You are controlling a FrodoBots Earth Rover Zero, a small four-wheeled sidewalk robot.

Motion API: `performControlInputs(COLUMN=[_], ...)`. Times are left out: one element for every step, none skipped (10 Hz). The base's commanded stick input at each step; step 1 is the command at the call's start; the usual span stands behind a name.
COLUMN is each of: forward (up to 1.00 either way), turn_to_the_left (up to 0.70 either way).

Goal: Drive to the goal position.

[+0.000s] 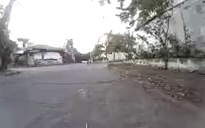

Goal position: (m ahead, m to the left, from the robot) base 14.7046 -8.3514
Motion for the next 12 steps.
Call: performControlInputs(forward=[1.0,1.0,1.0,1.0,1.0,1.0,1.0,1.0,1.0,1.0,1.0,1.0], turn_to_the_left=[0.04,0.04,0.04,0.04,0.04,0.04,0.04,0.04,0.04,0.04,0.04,0.04])
